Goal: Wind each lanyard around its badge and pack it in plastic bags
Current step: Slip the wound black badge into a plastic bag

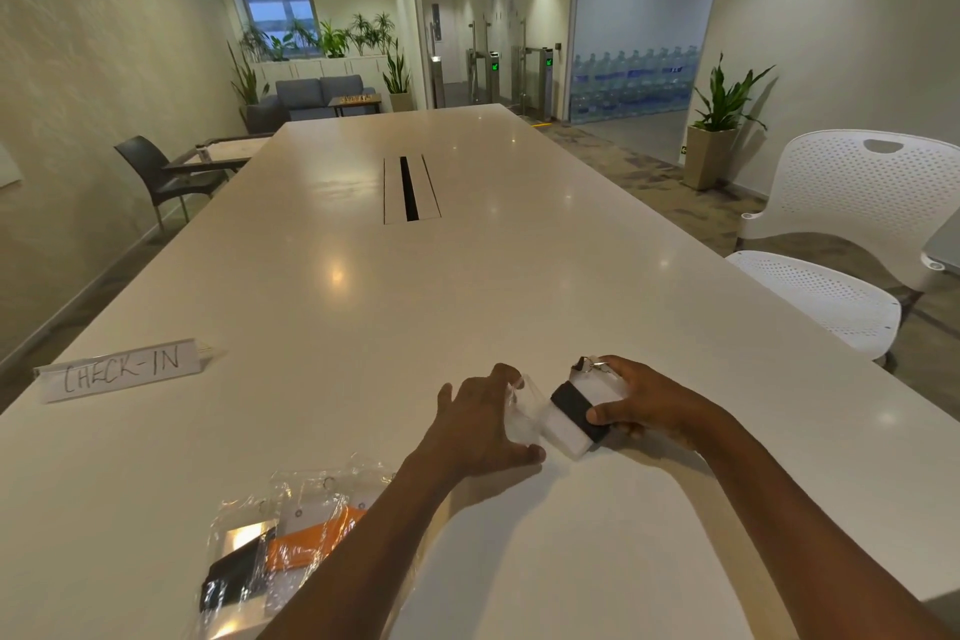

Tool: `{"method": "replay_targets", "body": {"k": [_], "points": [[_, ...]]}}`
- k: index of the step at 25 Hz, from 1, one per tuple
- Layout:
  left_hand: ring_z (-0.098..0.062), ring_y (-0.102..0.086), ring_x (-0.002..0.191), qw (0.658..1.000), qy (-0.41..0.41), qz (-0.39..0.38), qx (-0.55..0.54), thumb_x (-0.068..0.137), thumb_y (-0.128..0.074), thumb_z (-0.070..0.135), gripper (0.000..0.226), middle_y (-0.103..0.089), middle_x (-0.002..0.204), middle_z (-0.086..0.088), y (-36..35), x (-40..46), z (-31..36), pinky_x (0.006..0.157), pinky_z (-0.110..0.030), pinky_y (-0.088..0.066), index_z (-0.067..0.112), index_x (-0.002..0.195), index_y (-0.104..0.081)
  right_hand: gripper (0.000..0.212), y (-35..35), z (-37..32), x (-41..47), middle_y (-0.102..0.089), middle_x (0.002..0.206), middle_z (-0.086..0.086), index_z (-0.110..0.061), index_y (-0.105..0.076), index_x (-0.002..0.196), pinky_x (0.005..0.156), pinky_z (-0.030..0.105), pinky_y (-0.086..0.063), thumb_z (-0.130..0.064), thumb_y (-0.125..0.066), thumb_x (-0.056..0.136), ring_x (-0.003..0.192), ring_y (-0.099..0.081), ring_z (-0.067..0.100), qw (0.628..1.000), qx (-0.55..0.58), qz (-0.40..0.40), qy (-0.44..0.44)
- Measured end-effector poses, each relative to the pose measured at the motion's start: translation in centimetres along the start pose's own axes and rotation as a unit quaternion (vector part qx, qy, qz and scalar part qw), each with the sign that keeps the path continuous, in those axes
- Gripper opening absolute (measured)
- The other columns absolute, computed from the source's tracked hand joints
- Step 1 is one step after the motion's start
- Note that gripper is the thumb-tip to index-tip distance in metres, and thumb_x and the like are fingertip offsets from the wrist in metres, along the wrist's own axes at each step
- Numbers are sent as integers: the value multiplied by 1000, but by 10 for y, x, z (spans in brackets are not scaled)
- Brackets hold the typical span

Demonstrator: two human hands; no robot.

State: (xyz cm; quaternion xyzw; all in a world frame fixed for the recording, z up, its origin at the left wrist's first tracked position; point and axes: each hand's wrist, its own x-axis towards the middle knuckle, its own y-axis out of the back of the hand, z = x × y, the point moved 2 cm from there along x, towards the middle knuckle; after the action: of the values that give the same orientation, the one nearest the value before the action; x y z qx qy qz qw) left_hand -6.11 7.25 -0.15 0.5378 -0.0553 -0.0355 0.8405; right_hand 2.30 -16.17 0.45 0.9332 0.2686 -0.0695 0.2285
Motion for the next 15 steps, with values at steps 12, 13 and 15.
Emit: {"method": "replay_targets", "body": {"k": [12,13,15], "points": [[-25,-42,129,992,74,18,103,69,-63,71,92,-48,134,3,-6,-2,12,113,-58,-17,22,139,-29,55,-14,-7,-6,-64,74,11,-19,-56,125,45,24,-46,-9,-80,77,51,-53,14,972,224,72,-9],[-25,-43,129,992,74,20,104,70,-63,71,92,-48,134,3,-7,-2,14,113,-59,-17,21,139,-29,54,-18,-8,-7,-64,77,12,-18,-56,124,44,24,-46,-8,-80,77,50,-53,13,970,232,72,-8],[-25,-44,128,992,72,25,105,70,-63,70,91,-48,133,2,-9,-2,17,113,-60,-18,19,138,-31,52,-25,-9,-9,-63,78,12,-17,-56,123,43,23,-45,-7,-79,77,50,-53,12,968,242,70,-11]]}}
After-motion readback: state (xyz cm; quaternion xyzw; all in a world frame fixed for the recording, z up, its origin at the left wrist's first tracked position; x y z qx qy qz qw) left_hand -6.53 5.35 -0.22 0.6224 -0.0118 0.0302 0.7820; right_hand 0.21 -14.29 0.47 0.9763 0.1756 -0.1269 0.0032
